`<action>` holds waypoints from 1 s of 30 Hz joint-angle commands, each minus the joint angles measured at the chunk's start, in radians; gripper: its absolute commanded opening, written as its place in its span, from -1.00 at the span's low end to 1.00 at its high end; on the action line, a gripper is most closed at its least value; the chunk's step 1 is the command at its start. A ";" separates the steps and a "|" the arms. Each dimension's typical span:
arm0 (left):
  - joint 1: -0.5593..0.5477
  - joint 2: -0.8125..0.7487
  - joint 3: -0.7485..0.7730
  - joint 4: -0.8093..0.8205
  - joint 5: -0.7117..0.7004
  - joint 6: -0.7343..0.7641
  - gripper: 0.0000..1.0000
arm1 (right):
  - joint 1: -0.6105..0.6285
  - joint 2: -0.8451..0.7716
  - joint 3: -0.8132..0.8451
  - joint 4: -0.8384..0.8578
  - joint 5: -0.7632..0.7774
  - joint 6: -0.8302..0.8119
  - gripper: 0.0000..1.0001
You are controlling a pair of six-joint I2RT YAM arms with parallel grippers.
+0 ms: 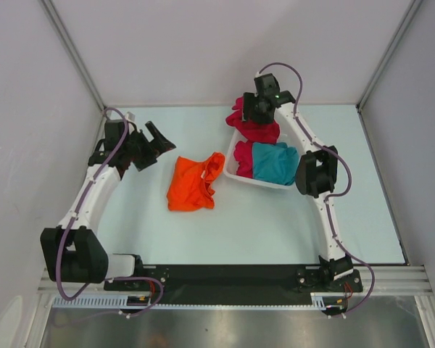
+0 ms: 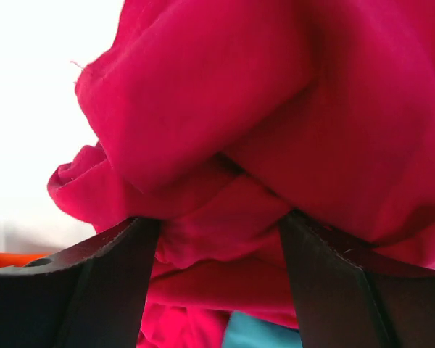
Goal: Fold and stack the t-shirts
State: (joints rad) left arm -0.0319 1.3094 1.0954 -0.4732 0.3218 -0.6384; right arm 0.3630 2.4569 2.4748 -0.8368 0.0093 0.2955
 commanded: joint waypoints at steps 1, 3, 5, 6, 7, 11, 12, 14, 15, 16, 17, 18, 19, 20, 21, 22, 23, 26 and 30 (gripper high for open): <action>0.010 0.014 0.050 0.042 0.019 0.006 0.99 | 0.004 0.020 -0.010 0.008 -0.054 -0.006 0.39; 0.010 0.019 0.055 0.041 0.022 0.006 0.99 | 0.004 0.007 -0.052 0.008 -0.060 -0.009 -0.37; 0.010 0.021 0.055 0.044 0.022 0.008 0.99 | 0.002 -0.044 -0.155 0.030 -0.043 0.002 -1.00; 0.010 0.021 0.054 0.045 0.026 0.008 0.99 | 0.005 -0.070 -0.201 0.048 -0.034 0.002 -1.00; 0.010 0.021 0.054 0.047 0.026 0.008 0.99 | 0.008 -0.138 -0.249 0.091 -0.011 0.004 -1.00; 0.010 0.010 0.040 0.054 0.034 0.011 0.99 | 0.019 -0.309 -0.506 0.172 0.122 0.010 -1.00; 0.010 0.011 0.035 0.054 0.036 0.011 0.99 | 0.022 -0.344 -0.537 0.177 0.147 0.010 -1.00; 0.010 0.004 0.024 0.062 0.046 0.009 0.99 | 0.040 -0.448 -0.607 0.186 0.237 0.010 -1.00; 0.010 0.002 0.023 0.062 0.048 0.009 0.99 | 0.043 -0.466 -0.637 0.182 0.248 0.014 -1.00; 0.010 -0.001 0.021 0.065 0.052 0.009 0.99 | 0.048 -0.481 -0.651 0.160 0.282 0.020 -1.00; 0.010 -0.005 0.017 0.064 0.053 0.009 0.99 | 0.053 -0.496 -0.665 0.153 0.303 0.024 -1.00; 0.010 -0.010 0.014 0.065 0.054 0.011 0.99 | 0.066 -0.530 -0.701 0.148 0.325 0.034 -1.00; 0.010 -0.018 0.012 0.065 0.051 0.013 0.99 | 0.077 -0.550 -0.724 0.150 0.371 0.037 -1.00; 0.010 -0.022 0.005 0.067 0.049 0.016 0.99 | 0.089 -0.570 -0.750 0.159 0.394 0.039 -1.00; 0.010 -0.025 0.001 0.065 0.048 0.016 0.99 | 0.114 -0.616 -0.801 0.168 0.431 0.044 -1.00; 0.010 -0.032 0.000 0.065 0.045 0.017 0.99 | 0.125 -0.631 -0.821 0.183 0.446 0.047 -1.00; 0.010 -0.033 -0.006 0.065 0.048 0.019 0.99 | 0.134 -0.648 -0.836 0.185 0.460 0.051 -1.00; 0.012 -0.036 -0.012 0.065 0.053 0.020 0.99 | 0.166 -0.685 -0.870 0.160 0.511 0.074 -1.00; 0.010 -0.044 -0.023 0.071 0.056 0.017 0.99 | 0.214 -0.739 -0.915 0.150 0.578 0.090 -1.00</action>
State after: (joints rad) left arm -0.0303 1.3060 1.0897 -0.4294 0.3531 -0.6350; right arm 0.5385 1.8046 1.5932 -0.6765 0.4614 0.3492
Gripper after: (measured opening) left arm 0.996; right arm 0.034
